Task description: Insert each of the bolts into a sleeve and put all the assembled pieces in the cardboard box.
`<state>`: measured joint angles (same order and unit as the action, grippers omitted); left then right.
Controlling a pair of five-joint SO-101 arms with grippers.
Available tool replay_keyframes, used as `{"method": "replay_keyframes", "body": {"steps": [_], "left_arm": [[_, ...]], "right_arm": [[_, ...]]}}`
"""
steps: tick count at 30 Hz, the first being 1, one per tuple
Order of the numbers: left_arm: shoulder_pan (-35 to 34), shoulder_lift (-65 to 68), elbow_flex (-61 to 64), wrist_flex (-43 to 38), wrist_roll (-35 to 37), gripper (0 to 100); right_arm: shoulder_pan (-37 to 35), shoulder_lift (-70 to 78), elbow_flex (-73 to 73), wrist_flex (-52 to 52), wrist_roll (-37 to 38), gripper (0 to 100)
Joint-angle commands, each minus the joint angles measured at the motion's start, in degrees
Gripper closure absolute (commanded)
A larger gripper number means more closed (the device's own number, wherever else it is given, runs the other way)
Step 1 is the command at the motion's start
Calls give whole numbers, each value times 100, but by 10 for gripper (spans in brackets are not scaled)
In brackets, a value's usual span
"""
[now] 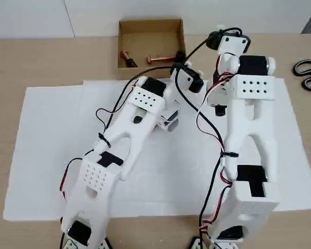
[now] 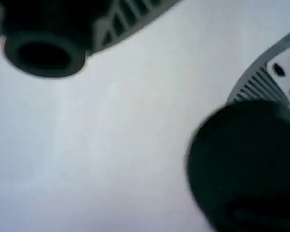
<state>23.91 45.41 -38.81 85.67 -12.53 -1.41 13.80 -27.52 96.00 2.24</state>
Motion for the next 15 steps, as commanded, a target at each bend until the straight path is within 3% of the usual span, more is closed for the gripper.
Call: {"method": "replay_keyframes", "body": {"steps": [1, 15], "left_arm": [[-53, -18, -347, -26, -176, 825], [-79, 466, -356, -114, -220, 827]], "right_arm": [[84, -391, -18, -101, 18, 995], [84, -391, -18, -101, 18, 995]]}}
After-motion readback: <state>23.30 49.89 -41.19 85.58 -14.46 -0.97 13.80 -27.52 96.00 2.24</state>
